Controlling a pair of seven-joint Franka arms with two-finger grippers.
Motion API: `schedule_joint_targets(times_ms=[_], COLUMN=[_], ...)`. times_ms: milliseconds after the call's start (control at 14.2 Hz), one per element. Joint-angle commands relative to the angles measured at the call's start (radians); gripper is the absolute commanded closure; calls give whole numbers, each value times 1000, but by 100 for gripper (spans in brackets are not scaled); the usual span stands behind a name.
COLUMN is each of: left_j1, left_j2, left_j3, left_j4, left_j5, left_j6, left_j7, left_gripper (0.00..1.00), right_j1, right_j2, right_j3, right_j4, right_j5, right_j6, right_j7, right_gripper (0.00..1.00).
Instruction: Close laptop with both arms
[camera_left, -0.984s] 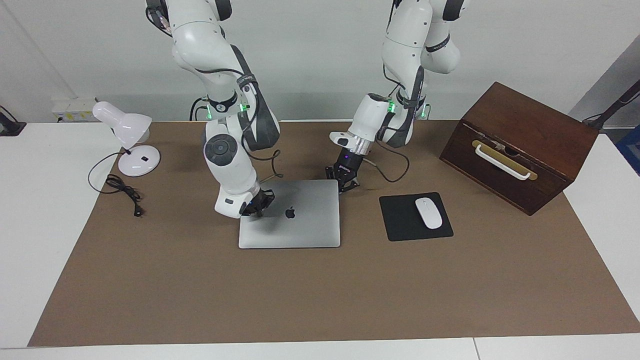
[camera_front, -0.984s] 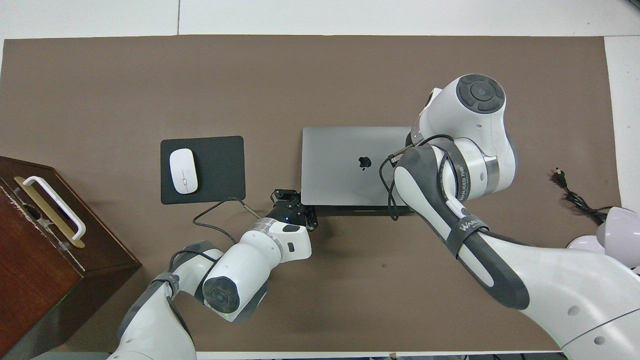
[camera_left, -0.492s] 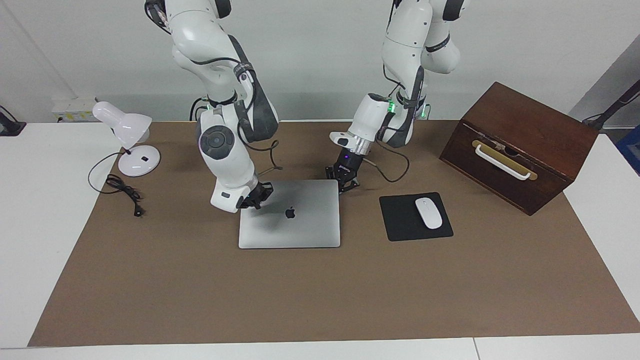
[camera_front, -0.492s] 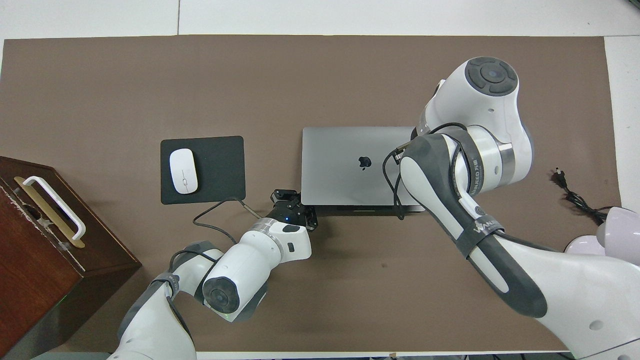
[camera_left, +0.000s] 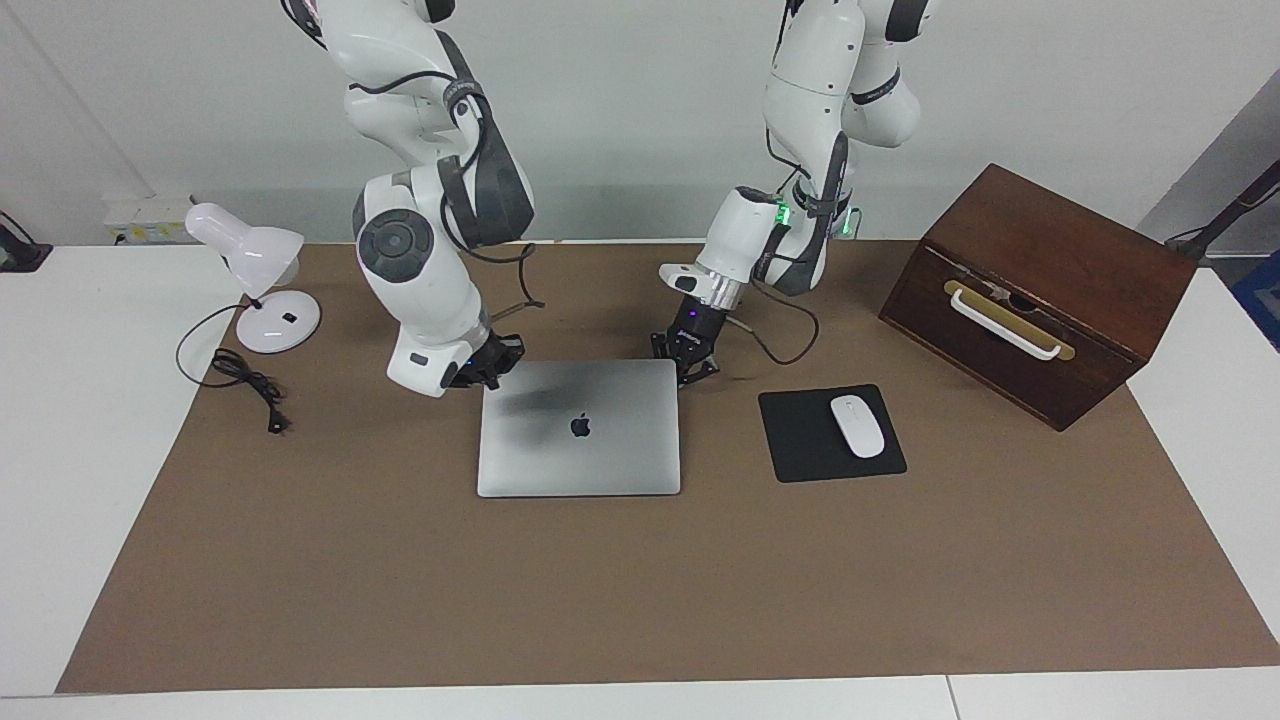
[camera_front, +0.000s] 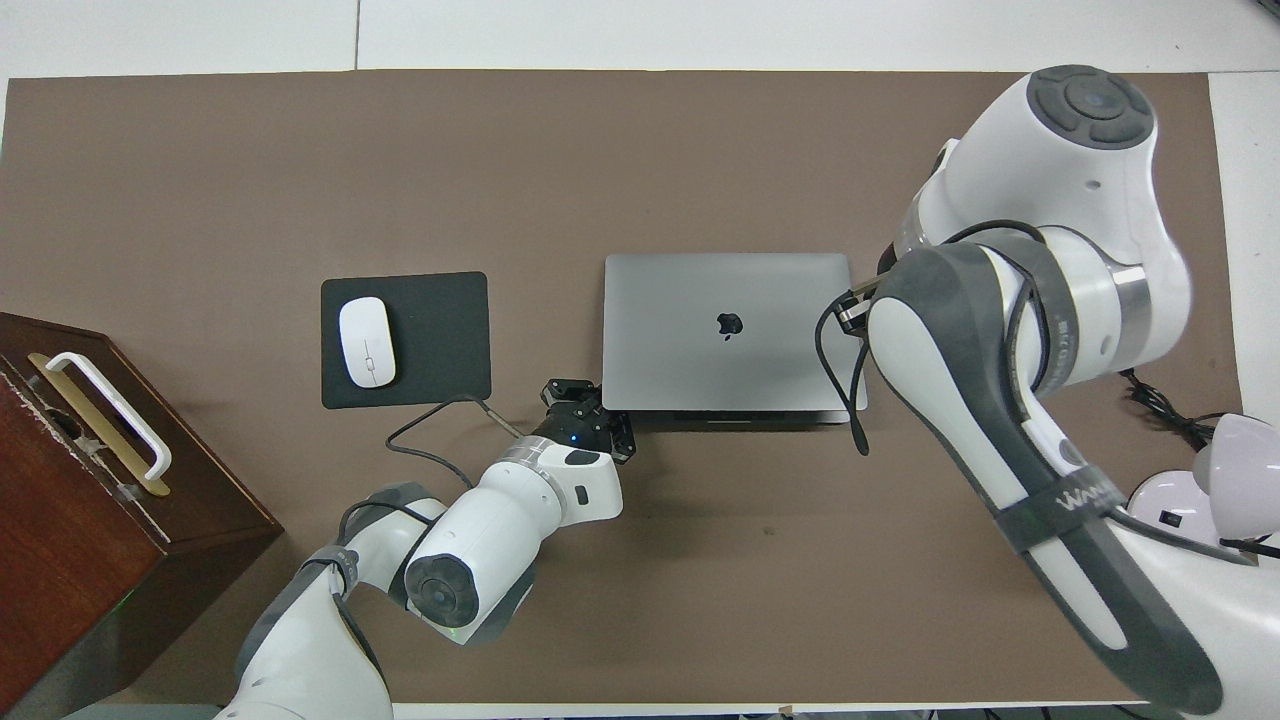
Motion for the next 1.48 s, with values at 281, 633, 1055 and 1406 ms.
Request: schedule_joint_targets(times_ms=[281,633,1055,1406], left_j1=[-9,-8,18,29], left_j2=[-109,-257,-572,-781], left_j3=[5,5,14,91], left_j4=[-144,-255,-249,-64], left_j5=[16,16,14,13], left_j6=[-13,-35,-553,-1122], left_j7=[-25,-41,-58,-54], left_gripper=[100,100,100,100], right_j1=[-109,-155,-198,-203], right_j2=[-158,-223,-232,-224], right_j3=[6,8,8,-4], right_j4=[-21,-26,-35,-27], right_j5=[-6,-12,6,5], right_j6=[-112,-144,-134,-134], right_j7=[15,13,7,12], right_gripper=[20,0,0,0])
